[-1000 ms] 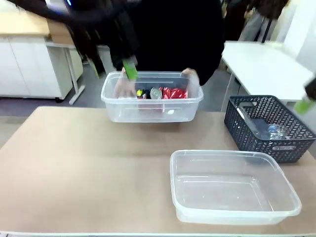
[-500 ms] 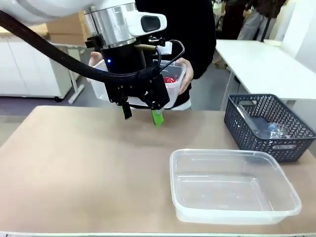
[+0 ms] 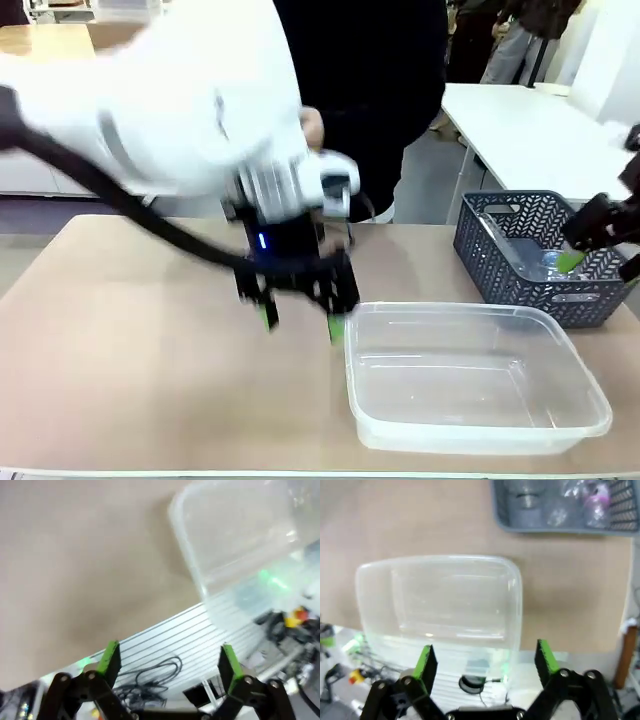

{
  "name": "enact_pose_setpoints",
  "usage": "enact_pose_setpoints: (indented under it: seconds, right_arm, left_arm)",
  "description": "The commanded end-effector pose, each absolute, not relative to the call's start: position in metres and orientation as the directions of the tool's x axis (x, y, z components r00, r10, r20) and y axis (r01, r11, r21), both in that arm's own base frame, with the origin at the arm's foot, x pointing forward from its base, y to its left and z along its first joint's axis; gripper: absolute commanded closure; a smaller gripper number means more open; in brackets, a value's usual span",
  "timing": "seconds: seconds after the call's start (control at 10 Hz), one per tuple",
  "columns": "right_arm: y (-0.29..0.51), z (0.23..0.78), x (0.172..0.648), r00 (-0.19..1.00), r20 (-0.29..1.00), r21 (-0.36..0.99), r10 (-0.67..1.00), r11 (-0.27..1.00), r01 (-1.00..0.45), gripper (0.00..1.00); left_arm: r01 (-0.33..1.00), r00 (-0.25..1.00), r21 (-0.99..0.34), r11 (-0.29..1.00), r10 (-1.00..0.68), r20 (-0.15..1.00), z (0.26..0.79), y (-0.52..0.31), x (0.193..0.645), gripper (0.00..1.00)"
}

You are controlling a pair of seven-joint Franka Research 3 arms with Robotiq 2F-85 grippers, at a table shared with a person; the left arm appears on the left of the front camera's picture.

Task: Sort the waste into each basket.
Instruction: Pick up the Organizing box on the right side of the table and lift it.

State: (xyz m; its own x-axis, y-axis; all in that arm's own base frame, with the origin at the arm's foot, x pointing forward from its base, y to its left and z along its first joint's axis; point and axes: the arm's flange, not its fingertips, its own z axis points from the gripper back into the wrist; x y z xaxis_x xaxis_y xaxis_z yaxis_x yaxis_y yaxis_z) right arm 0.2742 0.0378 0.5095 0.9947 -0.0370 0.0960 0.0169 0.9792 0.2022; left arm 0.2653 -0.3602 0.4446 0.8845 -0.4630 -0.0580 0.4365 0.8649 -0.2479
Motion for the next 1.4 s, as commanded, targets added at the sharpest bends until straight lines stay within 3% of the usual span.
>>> enact_pose_setpoints:
  seconds: [0.0, 0.1, 0.2, 0.3, 0.4, 0.8, 1.0, 1.3]
  right_arm:
    - [0.031, 0.397, 0.249, 0.992, 0.021, 0.131, -0.127, 0.984, 0.124, 0.00]
    - [0.026, 0.373, 0.247, 0.992, -0.011, 0.071, -0.126, 0.989, 0.126, 0.00]
    - [0.017, 0.365, 0.247, 0.989, 0.034, -0.042, -0.143, 0.989, 0.145, 0.00]
    - [0.032, 0.469, 0.303, 0.996, -0.008, 0.141, -0.089, 0.986, 0.089, 0.00]
    - [0.032, 0.469, 0.303, 0.996, -0.008, 0.141, -0.089, 0.986, 0.089, 0.00]
    - [0.026, 0.395, 0.319, 0.977, -0.197, -0.053, -0.079, 0.996, 0.070, 0.00]
    - [0.018, 0.373, 0.310, 0.966, -0.240, -0.070, -0.094, 0.994, 0.079, 0.00]
    - [0.018, 0.358, 0.296, 0.948, -0.299, -0.048, -0.109, 0.994, 0.099, 0.00]
  left_arm:
    - [0.400, 0.890, -0.267, 0.877, -0.441, -0.118, 0.394, -0.382, 0.248, 0.00]
    - [0.376, 0.908, -0.297, 0.878, -0.412, -0.070, 0.394, -0.385, 0.251, 0.00]
    - [0.322, 0.935, -0.349, 0.880, -0.354, -0.032, 0.402, -0.385, 0.258, 0.00]
    - [0.410, 0.888, -0.245, 0.878, -0.446, -0.113, 0.381, -0.378, 0.242, 0.00]
    - [0.410, 0.888, -0.245, 0.878, -0.446, -0.113, 0.381, -0.378, 0.242, 0.00]
    - [0.361, 0.928, -0.354, 0.862, -0.371, 0.041, 0.419, -0.370, 0.252, 0.00]
    - [0.341, 0.939, -0.350, 0.872, -0.335, 0.082, 0.433, -0.362, 0.257, 0.00]
    - [0.302, 0.952, -0.352, 0.886, -0.296, 0.073, 0.398, -0.397, 0.277, 0.00]
